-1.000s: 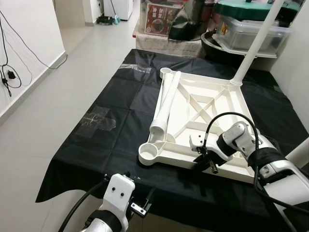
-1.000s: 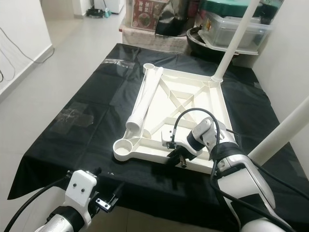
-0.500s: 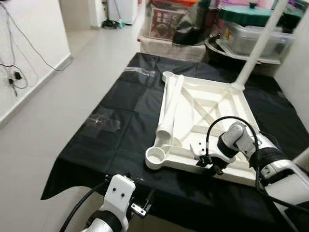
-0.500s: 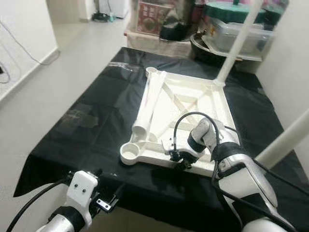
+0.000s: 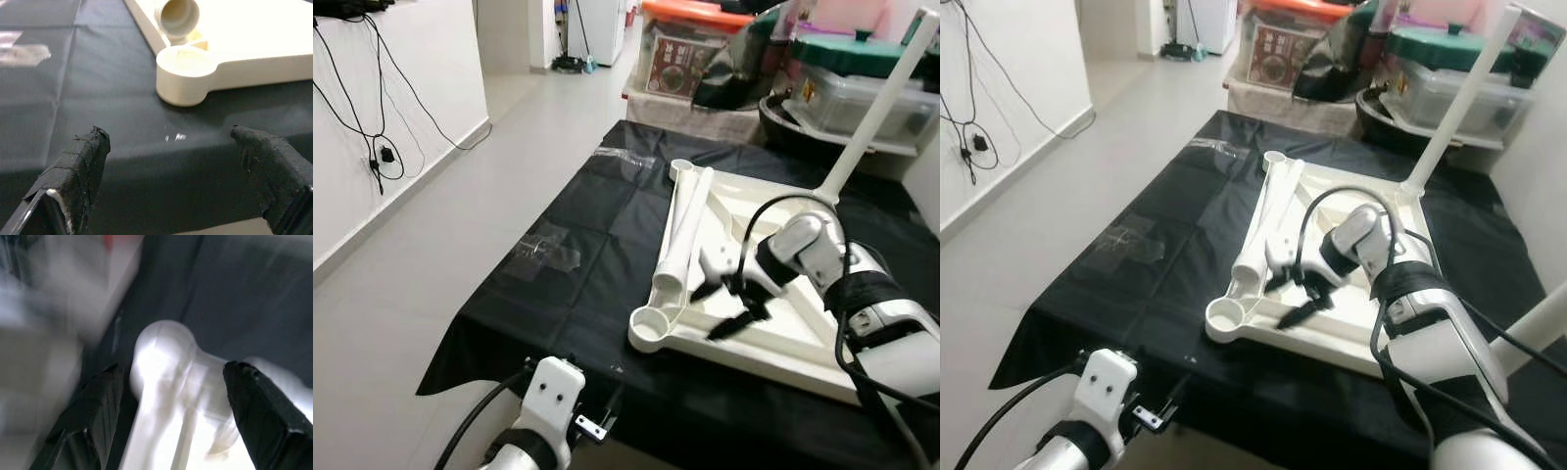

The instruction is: Building children table

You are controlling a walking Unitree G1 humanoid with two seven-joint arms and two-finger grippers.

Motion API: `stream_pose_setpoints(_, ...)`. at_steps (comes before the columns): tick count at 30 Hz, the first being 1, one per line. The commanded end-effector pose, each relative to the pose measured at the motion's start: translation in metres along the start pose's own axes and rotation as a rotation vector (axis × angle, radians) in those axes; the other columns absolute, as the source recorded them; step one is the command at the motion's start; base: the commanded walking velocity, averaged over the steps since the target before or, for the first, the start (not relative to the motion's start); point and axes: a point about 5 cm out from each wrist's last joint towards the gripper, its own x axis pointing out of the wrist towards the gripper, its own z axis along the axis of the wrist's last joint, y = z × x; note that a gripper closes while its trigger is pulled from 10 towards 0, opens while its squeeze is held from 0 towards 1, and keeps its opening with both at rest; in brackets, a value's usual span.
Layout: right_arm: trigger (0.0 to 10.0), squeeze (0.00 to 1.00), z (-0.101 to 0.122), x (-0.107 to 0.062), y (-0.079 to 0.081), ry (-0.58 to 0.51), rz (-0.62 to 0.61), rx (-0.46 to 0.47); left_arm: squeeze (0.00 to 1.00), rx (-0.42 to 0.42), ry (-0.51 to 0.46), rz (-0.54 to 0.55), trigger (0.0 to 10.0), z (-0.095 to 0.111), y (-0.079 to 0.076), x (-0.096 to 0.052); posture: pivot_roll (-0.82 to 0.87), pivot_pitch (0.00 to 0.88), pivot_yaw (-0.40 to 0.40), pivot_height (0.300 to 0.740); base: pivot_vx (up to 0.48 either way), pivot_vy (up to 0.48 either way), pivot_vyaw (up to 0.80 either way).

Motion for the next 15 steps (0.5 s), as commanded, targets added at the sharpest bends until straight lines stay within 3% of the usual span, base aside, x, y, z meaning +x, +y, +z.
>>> stream_pose_setpoints(1, 10.0, 0.0, 0.025, -0.006, -0.005, -0.204, -0.013, 0.027, 0.0, -0.004, 0.01, -0.007, 10.0, -0.004, -0.001, 0.0, 0.17, 0.01, -0.122, 0.74, 0.0, 0.0, 0.0)
stream_pose_setpoints(2, 10.0, 0.0, 0.037, -0.007, -0.01, -0.314, -0.03, 0.043, 0.0, -0.003, 0.009, -0.007, 10.0, -0.004, -0.001, 0.0, 0.17, 0.011, -0.123, 0.74, 0.0, 0.0, 0.0)
stream_pose_setpoints(5, 10.0, 0.0, 0.043, -0.002, -0.016, -0.369, -0.087, 0.077, 0.0, -0.003, 0.008, -0.007, 10.0, -0.004, -0.001, 0.0, 0.18, 0.013, -0.124, 0.74, 0.0, 0.0, 0.0)
stream_pose_setpoints(6, 10.0, 0.0, 0.047, 0.018, -0.03, -0.399, -0.298, 0.143, 0.0, -0.003, 0.006, -0.007, 10.0, -0.003, -0.001, 0.0, 0.18, 0.016, -0.124, 0.74, 0.0, 0.0, 0.0)
stream_pose_setpoints(7, 10.0, 0.0, 0.047, 0.018, -0.03, -0.399, -0.298, 0.143, 0.0, -0.003, 0.006, -0.007, 10.0, -0.003, -0.001, 0.0, 0.18, 0.016, -0.124, 0.74, 0.0, 0.0, 0.0)
stream_pose_setpoints(9, 10.0, 0.0, 0.042, 0.037, -0.041, -0.325, -0.503, 0.251, 0.0, -0.003, 0.006, -0.008, 10.0, -0.003, -0.002, -0.001, 0.19, 0.024, -0.125, 0.74, 0.0, 0.0, 0.0)
stream_pose_setpoints(11, 10.0, 0.0, 0.028, 0.051, -0.046, -0.242, -0.69, 0.475, 0.0, -0.003, 0.003, -0.009, 10.0, -0.001, -0.004, -0.002, 0.18, 0.037, -0.129, 0.74, 0.0, 0.0, 0.0)
stream_pose_setpoints(12, 10.0, 0.0, 0.028, 0.051, -0.046, -0.242, -0.69, 0.475, 0.0, -0.003, 0.003, -0.009, 10.0, -0.001, -0.004, -0.002, 0.18, 0.037, -0.129, 0.74, 0.0, 0.0, 0.0)
stream_pose_setpoints(15, 10.0, 0.0, 0.019, 0.061, -0.048, -0.176, -0.844, 0.573, 0.0, -0.007, -0.002, -0.011, 10.0, 0.001, -0.007, -0.004, 0.18, 0.057, -0.133, 0.74, 0.0, 0.0, 0.0)
